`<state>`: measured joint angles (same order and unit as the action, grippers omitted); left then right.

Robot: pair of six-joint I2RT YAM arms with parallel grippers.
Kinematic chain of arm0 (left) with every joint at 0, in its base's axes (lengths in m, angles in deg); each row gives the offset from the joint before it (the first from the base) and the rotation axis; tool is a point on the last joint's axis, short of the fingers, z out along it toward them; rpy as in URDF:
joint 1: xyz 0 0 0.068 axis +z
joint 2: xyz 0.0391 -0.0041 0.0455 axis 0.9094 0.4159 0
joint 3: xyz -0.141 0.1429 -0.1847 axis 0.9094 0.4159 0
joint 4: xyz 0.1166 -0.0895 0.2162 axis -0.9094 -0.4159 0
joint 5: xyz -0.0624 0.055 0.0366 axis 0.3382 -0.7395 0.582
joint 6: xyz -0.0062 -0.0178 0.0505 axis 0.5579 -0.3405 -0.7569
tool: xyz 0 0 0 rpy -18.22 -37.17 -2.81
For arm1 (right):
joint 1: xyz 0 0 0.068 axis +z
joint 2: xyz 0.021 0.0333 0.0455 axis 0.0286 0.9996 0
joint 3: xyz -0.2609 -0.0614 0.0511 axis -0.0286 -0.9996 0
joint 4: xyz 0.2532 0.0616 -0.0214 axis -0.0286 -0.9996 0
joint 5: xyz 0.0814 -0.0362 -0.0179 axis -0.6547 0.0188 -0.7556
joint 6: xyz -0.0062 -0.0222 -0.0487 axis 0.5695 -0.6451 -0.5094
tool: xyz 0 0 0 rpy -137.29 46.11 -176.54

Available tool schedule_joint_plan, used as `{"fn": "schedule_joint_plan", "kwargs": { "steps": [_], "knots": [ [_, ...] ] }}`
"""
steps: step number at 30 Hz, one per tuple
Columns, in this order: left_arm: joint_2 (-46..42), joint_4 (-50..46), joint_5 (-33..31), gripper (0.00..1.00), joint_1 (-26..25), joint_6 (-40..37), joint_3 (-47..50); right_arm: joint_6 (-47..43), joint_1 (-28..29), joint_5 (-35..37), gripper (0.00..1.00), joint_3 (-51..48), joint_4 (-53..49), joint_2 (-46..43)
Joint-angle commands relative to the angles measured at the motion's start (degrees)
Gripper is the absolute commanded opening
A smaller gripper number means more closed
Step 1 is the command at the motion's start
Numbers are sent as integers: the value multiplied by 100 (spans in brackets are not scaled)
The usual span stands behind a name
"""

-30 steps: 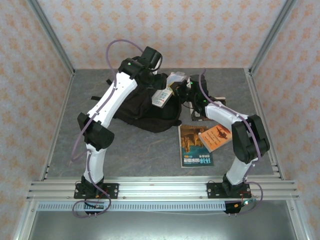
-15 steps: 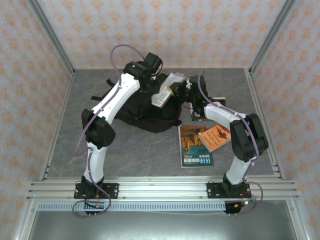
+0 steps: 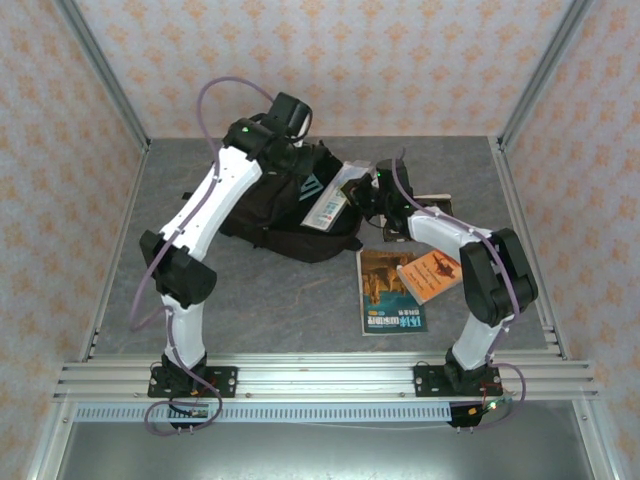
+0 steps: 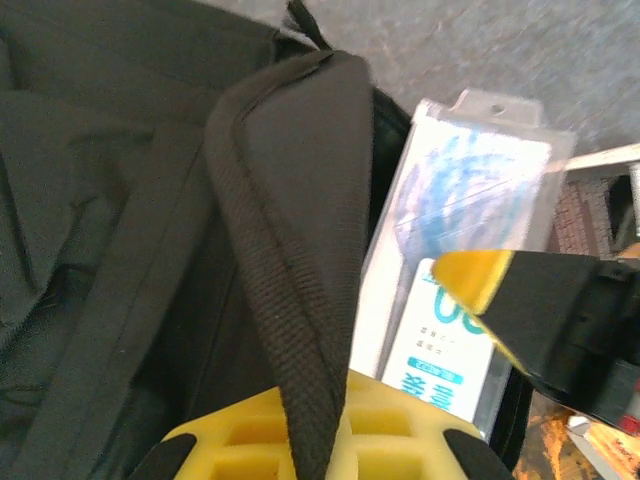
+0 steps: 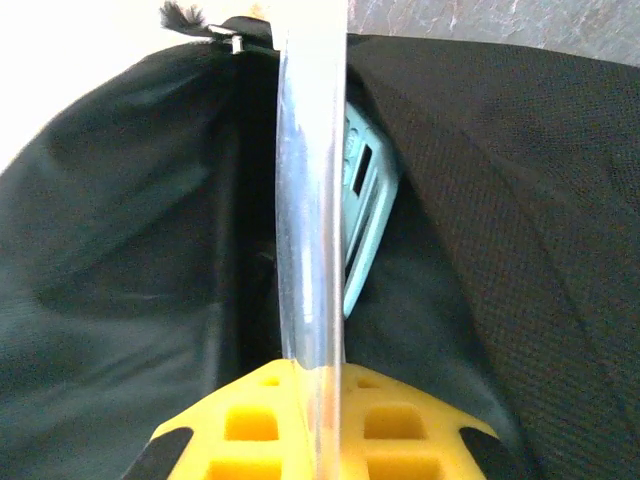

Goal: Pack the student bag

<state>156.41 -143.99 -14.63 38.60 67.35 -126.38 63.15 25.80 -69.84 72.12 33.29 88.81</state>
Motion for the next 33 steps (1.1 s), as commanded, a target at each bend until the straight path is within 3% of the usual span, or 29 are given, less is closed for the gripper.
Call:
{"fn": "schedule_joint_plan", "kwargs": {
  "steps": [1,9,22,24,26,28,31,33],
  "knots": [
    [-433,443,-94,0,46,-151,-303,-132,198,57,0,389,-50,230],
    [-441,578,211,0,55,-96,-400,-10,612,200,0,1486,-263,933],
    [-539,694,90,0,190,130,-593,1384,1031,968,5,3304,306,2764],
    [-565,699,83,0,251,171,-594,1341,1122,850,12,3983,287,3214],
    [-566,671,93,0,338,180,-577,1146,1202,770,46,4581,-98,3477],
    [-587,640,123,0,430,207,-523,802,1227,796,65,4665,-419,3360],
    [-725,816,181,0,565,217,-190,199,1231,961,79,4314,-749,2908],
    [-797,902,202,0,654,233,3,-81,1233,1000,82,4037,-818,2650]
  ]
}}
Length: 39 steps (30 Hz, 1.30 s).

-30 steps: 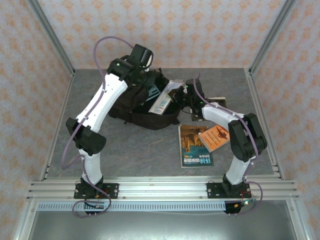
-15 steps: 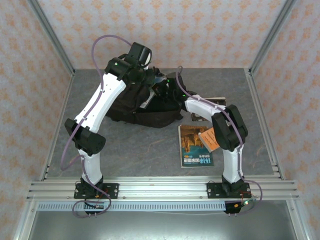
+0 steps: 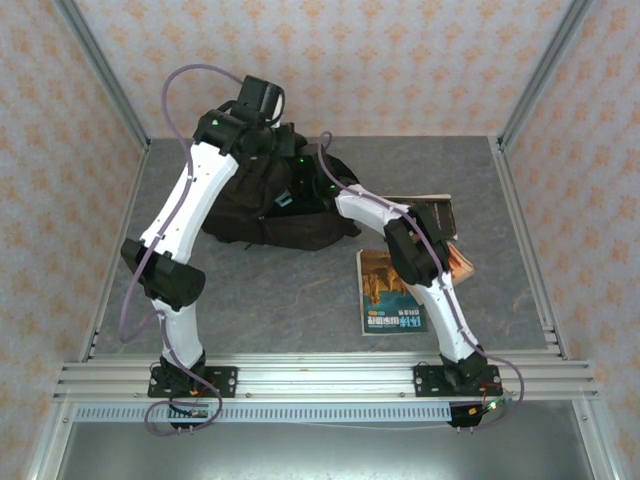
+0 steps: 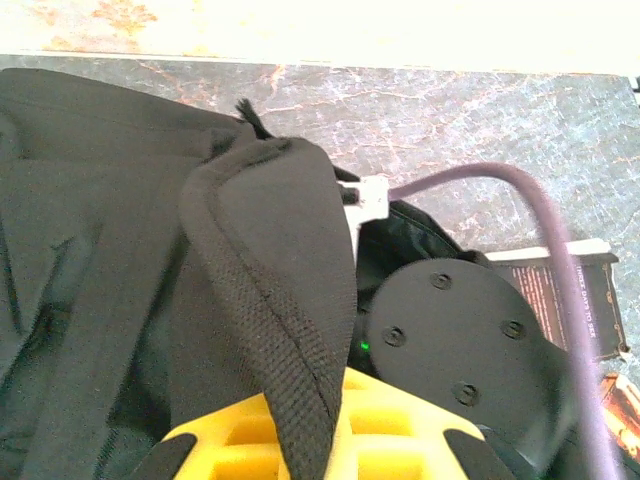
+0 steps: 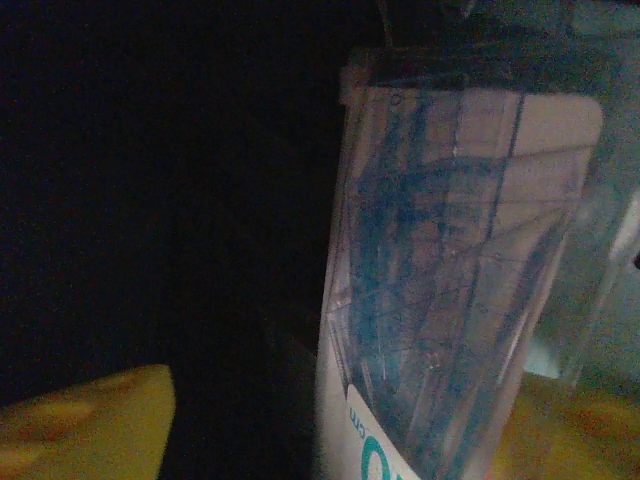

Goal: Pack the student bag

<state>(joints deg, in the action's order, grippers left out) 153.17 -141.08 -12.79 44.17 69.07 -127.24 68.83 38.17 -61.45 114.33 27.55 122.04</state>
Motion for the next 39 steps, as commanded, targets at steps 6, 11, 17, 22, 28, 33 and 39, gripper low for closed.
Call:
{"fn": "schedule_joint_plan", "kwargs": {
  "steps": [6,11,17,22,28,33,39],
  "knots": [
    [-491,754,162,0,267,175,374,-1517,-6,180,85,-452,-1122,-1243],
    [-316,706,85,0,262,210,427,-2052,-23,289,89,-1387,-870,-2065],
    [-201,841,116,0,265,254,733,-2184,-250,725,88,-2420,-1164,-3079],
    [-30,1009,549,0,182,423,956,-2195,-532,1580,83,-3239,-2117,-4038],
    [478,935,804,0,-300,450,891,-2157,-947,3012,83,-4631,-3020,-5656],
    [865,896,1370,21,-581,649,818,-2056,-1792,3419,83,-5534,-3866,-6749],
    [1170,474,1029,49,-1122,298,72,-1778,-2633,2748,83,-6632,-3915,-7618]
  ]
}}
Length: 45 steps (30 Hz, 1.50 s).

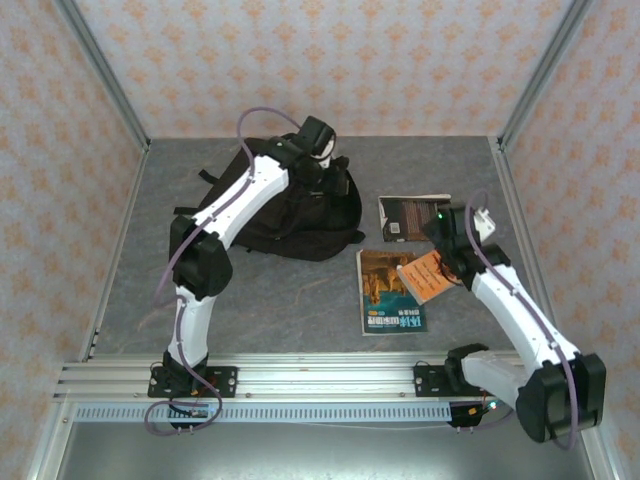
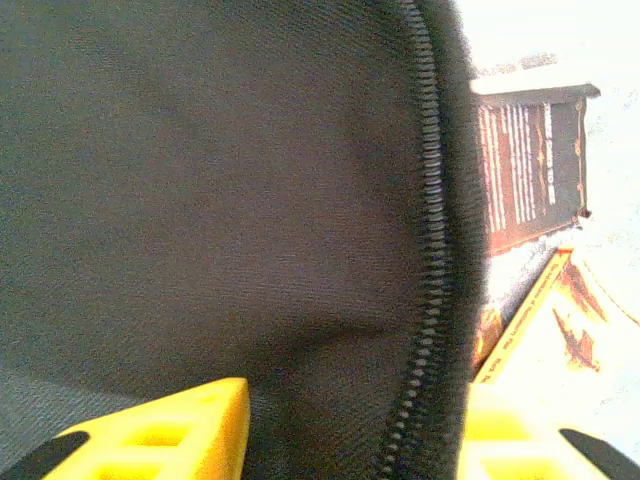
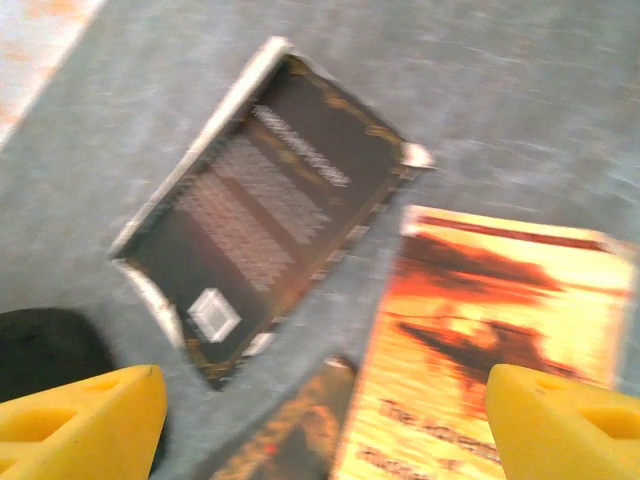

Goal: Pack the student bag

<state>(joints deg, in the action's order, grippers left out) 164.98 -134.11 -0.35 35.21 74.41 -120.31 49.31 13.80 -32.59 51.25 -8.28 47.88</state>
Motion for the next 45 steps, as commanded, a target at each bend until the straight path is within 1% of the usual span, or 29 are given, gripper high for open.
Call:
{"fn": "schedule_joint_plan", "kwargs": {
  "steps": [1,3,4,7,12,14,17,19,24,27,31,36,39,42,45],
  "knots": [
    [69,-354,-417,52,-311,-323,-847,212,-282,-264,83,-441,-304,-231],
    [248,-557,-879,57,-555,-463,-1270,225,-444,-458,83,-666,-169,-217],
    [345,-595,-998,59,-677,-501,-1415,216,-496,-477,83,-731,-138,-189],
    [683,-563,-1019,62,-1024,-428,-1710,220,-650,-441,83,-931,-71,-81],
    [1161,404,-457,62,-1573,-40,-1191,291,-1096,-1113,82,-1458,595,-101],
    [1364,806,-201,62,-1702,164,-1029,378,-1265,-1419,81,-1597,822,-96],
    [1676,1254,143,61,-1843,424,-890,471,-1330,-1646,79,-1723,1070,-44],
    [1859,1395,286,61,-1951,452,-900,477,-1339,-1787,77,-1781,1239,26],
    [2173,1459,289,60,-2114,498,-882,567,-1357,-1807,72,-1884,1419,118],
    [2365,1544,445,59,-2151,537,-836,611,-1357,-1791,69,-1933,1504,167],
    [2435,1597,447,59,-2181,531,-735,594,-1404,-1876,66,-1966,1659,282],
    [2418,1663,480,57,-2191,531,-557,611,-1436,-2177,57,-1978,1912,318],
    [2418,1763,547,55,-2191,713,-449,611,-1435,-2152,51,-1840,1759,236],
    [2418,1825,579,53,-2191,733,-377,611,-1436,-2108,47,-1769,1667,124],
    [2435,1823,579,51,-2195,715,-367,604,-1435,-2147,45,-1743,1640,90]
  ]
}}
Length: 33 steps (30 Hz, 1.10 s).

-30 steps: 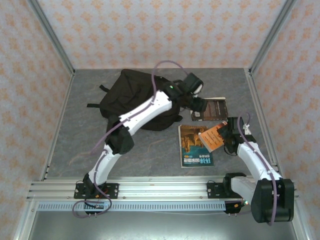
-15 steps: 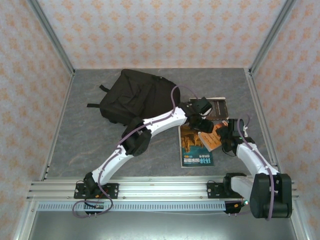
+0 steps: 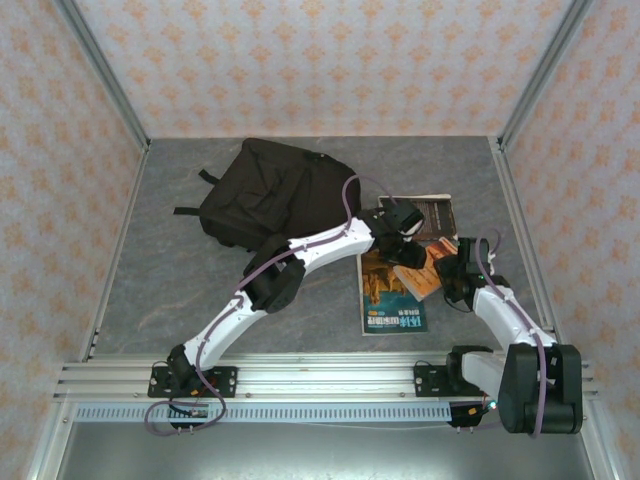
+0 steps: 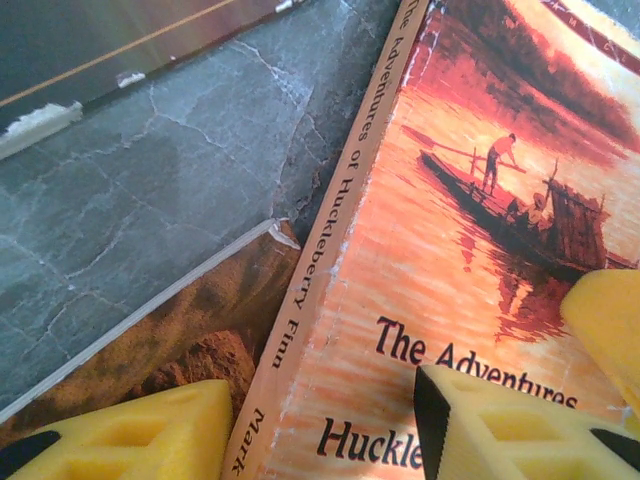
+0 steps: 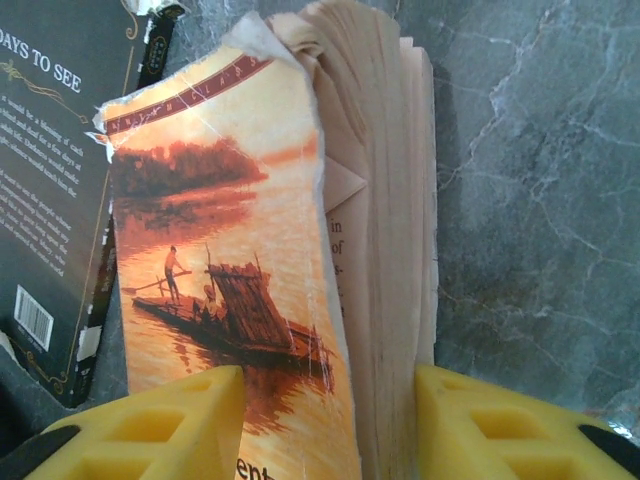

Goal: Pack the student bag

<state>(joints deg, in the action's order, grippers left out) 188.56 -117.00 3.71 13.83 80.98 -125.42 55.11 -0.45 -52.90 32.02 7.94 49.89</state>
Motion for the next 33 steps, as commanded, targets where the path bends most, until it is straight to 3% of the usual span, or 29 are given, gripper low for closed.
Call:
{"fn": "schedule_joint_plan", "kwargs": {
  "steps": [1,10,17,20,23,25,33],
  "knots": [
    [73,115,172,51,-53,57,139,23,-11,-132,44,183,28,-114],
    [112,152,302,46,-53,57,140,78,-11,-332,30,113,268,-189],
    [60,243,404,43,-69,79,213,84,-11,-540,31,87,591,18],
    [42,285,471,43,-71,125,233,86,-11,-659,24,-1,801,88],
    [-37,306,426,43,-70,152,314,-79,-11,-611,6,35,704,46],
    [-153,342,352,43,-72,161,444,-205,-9,-453,0,119,474,-41],
    [-924,342,-80,54,67,254,1066,-508,-10,-129,0,266,31,-564]
  ]
}}
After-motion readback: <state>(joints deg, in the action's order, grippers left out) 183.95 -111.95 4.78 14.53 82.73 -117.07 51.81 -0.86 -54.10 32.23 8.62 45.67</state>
